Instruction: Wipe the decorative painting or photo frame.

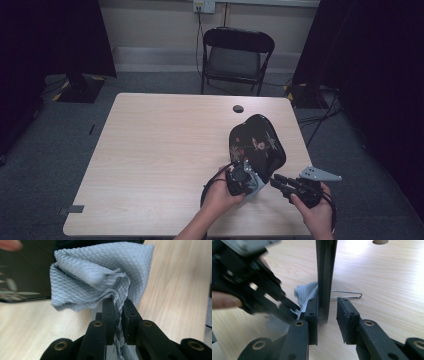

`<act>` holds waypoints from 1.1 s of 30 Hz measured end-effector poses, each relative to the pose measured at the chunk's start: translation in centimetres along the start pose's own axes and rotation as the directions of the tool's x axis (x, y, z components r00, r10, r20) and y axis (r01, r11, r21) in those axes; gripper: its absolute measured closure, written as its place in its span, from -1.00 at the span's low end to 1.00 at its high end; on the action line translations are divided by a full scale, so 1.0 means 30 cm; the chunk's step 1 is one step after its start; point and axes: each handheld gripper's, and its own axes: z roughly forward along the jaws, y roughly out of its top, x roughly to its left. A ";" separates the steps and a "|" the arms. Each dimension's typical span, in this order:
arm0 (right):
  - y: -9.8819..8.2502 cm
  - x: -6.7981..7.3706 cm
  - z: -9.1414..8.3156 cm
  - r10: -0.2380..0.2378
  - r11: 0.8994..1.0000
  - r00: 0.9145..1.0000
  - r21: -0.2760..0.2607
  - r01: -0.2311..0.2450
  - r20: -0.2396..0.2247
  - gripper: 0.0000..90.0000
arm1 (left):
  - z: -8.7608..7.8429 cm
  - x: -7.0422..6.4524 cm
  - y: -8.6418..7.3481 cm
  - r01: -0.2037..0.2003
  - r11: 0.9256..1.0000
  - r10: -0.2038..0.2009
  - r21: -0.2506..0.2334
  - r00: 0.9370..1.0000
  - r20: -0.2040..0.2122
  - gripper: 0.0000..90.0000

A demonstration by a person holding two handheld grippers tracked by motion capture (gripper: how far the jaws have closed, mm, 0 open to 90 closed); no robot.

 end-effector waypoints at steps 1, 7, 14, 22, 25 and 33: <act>0.000 0.000 0.000 -0.001 1.000 1.000 0.001 0.001 0.000 0.58 | -0.019 0.003 0.001 0.000 1.000 0.000 -0.008 1.000 -0.003 0.83; 0.000 0.004 0.008 0.003 1.000 1.000 0.005 -0.003 0.008 0.59 | -0.143 0.017 0.035 -0.015 0.998 0.012 -0.068 0.999 -0.041 0.84; -0.002 0.007 0.018 0.001 1.000 1.000 0.013 -0.001 0.005 0.59 | -0.256 -0.006 0.128 -0.072 0.989 0.062 -0.132 0.995 -0.076 0.84; -0.004 0.006 0.024 0.000 1.000 1.000 0.018 0.000 0.001 0.59 | -0.335 -0.067 0.264 -0.157 0.969 0.140 -0.189 0.985 -0.101 0.84; -0.005 0.006 0.026 -0.002 1.000 1.000 0.020 0.002 -0.001 0.59 | -0.328 -0.086 0.297 -0.175 0.966 0.158 -0.193 0.983 -0.096 0.84; -0.003 0.010 0.027 -0.008 1.000 1.000 0.023 0.008 -0.006 0.59 | -0.274 -0.105 0.317 -0.185 0.968 0.173 -0.169 0.982 -0.079 0.84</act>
